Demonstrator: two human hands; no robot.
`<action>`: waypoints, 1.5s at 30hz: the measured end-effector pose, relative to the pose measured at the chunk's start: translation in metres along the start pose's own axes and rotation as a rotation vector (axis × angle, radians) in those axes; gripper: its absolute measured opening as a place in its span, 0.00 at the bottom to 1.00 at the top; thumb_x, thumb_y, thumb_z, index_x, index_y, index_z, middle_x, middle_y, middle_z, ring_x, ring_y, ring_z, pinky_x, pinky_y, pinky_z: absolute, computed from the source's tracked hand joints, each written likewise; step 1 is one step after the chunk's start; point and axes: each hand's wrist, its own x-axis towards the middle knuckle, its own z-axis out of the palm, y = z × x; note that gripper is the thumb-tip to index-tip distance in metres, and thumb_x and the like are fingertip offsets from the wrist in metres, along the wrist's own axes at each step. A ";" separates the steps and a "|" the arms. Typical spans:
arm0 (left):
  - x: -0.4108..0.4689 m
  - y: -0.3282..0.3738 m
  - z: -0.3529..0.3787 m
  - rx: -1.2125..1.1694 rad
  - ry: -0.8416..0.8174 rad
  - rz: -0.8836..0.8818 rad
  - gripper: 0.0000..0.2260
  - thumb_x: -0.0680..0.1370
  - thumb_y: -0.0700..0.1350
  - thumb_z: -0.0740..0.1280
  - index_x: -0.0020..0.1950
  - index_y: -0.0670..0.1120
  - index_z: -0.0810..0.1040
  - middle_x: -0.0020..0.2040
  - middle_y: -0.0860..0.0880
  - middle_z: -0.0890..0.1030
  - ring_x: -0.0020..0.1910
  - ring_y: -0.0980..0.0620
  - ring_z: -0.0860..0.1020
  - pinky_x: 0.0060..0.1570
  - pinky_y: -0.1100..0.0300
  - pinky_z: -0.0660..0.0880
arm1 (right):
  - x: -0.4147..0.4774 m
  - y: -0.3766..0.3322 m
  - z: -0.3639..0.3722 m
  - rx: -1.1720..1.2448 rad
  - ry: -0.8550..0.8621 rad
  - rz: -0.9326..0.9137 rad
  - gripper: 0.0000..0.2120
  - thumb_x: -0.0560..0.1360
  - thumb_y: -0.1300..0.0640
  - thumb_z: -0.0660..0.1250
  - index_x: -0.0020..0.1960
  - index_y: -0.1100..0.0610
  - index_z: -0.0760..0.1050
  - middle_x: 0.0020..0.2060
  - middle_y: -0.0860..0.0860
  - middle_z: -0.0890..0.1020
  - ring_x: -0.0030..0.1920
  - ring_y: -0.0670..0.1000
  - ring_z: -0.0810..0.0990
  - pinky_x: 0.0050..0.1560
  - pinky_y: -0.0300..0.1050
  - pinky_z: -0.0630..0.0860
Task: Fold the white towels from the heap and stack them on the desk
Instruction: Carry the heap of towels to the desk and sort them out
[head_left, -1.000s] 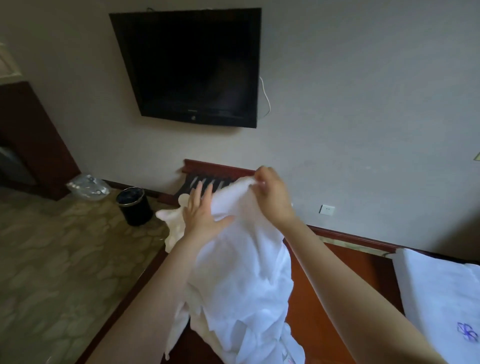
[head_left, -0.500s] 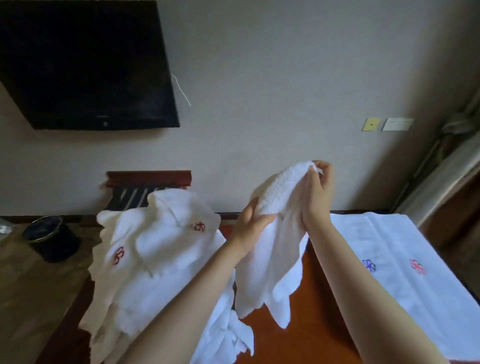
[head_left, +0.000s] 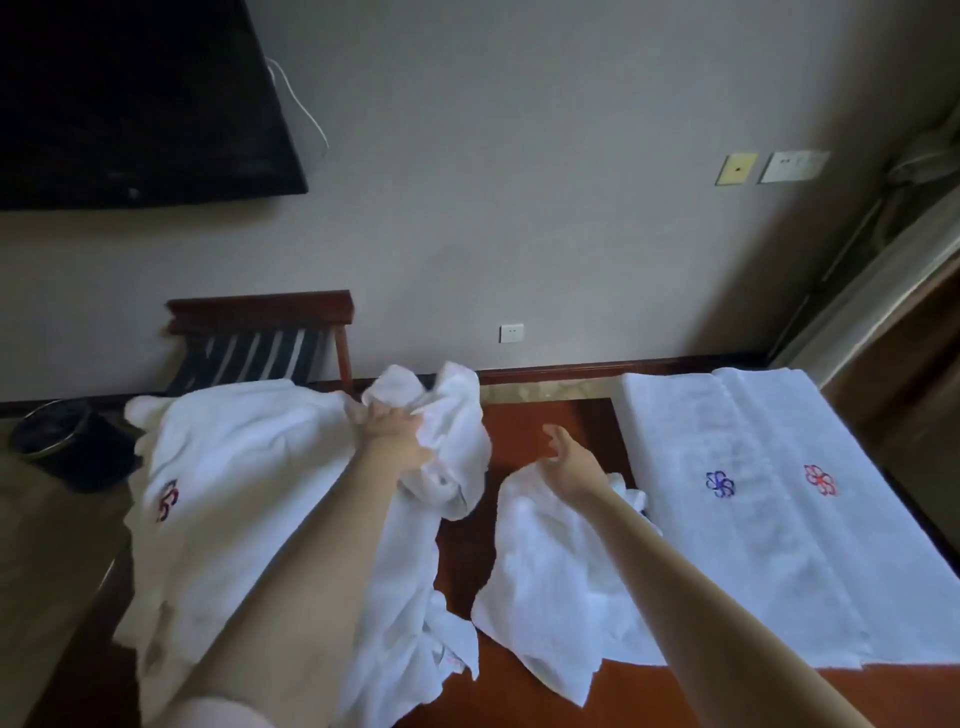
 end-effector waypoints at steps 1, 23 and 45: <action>0.003 -0.014 0.011 0.040 -0.163 -0.107 0.23 0.79 0.54 0.59 0.74 0.52 0.63 0.75 0.48 0.62 0.75 0.43 0.57 0.69 0.53 0.59 | 0.007 -0.006 0.004 -0.004 0.020 -0.032 0.27 0.77 0.56 0.59 0.76 0.52 0.59 0.68 0.53 0.72 0.61 0.55 0.75 0.55 0.49 0.75; 0.003 -0.061 0.073 0.219 0.187 0.164 0.19 0.79 0.59 0.55 0.61 0.51 0.77 0.68 0.51 0.72 0.73 0.49 0.61 0.73 0.41 0.42 | 0.103 -0.045 0.125 -0.579 -0.381 -0.209 0.50 0.71 0.52 0.72 0.77 0.43 0.38 0.66 0.55 0.70 0.57 0.58 0.77 0.57 0.56 0.76; -0.054 -0.226 0.086 0.190 0.273 0.407 0.25 0.76 0.62 0.62 0.71 0.54 0.70 0.78 0.50 0.54 0.77 0.45 0.40 0.72 0.46 0.32 | -0.034 -0.105 0.239 -0.165 -0.409 0.028 0.47 0.73 0.59 0.67 0.78 0.50 0.37 0.64 0.56 0.74 0.55 0.58 0.77 0.53 0.48 0.72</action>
